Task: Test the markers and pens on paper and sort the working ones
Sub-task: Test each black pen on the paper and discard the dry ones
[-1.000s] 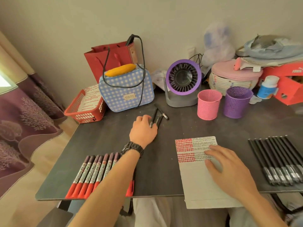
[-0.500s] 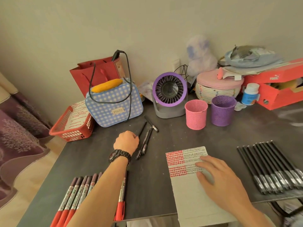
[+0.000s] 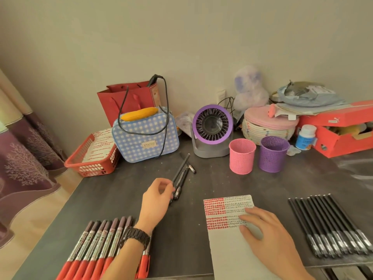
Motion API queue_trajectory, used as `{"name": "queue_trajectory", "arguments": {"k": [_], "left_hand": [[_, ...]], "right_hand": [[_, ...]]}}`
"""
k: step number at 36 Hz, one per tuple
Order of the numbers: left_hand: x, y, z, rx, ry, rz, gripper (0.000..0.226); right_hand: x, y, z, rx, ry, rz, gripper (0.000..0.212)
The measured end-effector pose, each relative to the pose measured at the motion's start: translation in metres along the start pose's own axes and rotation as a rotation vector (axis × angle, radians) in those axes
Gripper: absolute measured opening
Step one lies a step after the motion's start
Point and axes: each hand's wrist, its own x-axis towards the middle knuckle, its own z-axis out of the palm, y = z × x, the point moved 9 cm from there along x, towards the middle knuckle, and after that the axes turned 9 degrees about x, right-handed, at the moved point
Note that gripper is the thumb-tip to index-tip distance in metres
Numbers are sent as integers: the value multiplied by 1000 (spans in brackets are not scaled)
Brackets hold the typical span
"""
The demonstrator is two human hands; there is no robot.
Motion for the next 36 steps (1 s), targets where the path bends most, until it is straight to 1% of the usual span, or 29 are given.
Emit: {"name": "queue_trajectory", "arguments": {"k": [3,5,8,11,12,15,18,21,25,29,31,34,36], "left_hand": [[-33,7,17,-217,-94,32,20],[-56,14,27,-272,-136,77,30],[-88,24,43,-273,-231,117,33],[-111,30,56,-241,-318,134,27],[-117,31,59,-222,-329,145,24],[-131,37,65,-164,-366,178,23],[-145,43,74,-115,-422,215,28],[-158,51,79,-60,-444,293,29],[-177,62,86,76,-464,465,27],[-186,66,88,260,-382,590,40],[-189,66,89,257,-357,598,46],[-185,63,90,211,-362,545,56],[-181,61,92,183,-377,525,59]], "right_hand": [[1,0,-4,29,3,18,23],[1,-4,-11,120,34,13,23],[-2,-13,-24,285,49,41,14],[-9,-21,-36,439,71,63,20],[-11,-26,-36,521,56,64,20],[-23,-43,-31,763,-25,98,31],[-33,-48,-25,905,-8,210,24],[-44,-49,-14,961,-35,288,24],[-60,-58,-6,985,-92,285,24],[-70,-57,-8,914,-46,288,26],[-71,-59,-13,880,-37,259,26],[-68,-61,-21,842,-37,221,27],[-65,-62,-24,840,-63,202,28]]}}
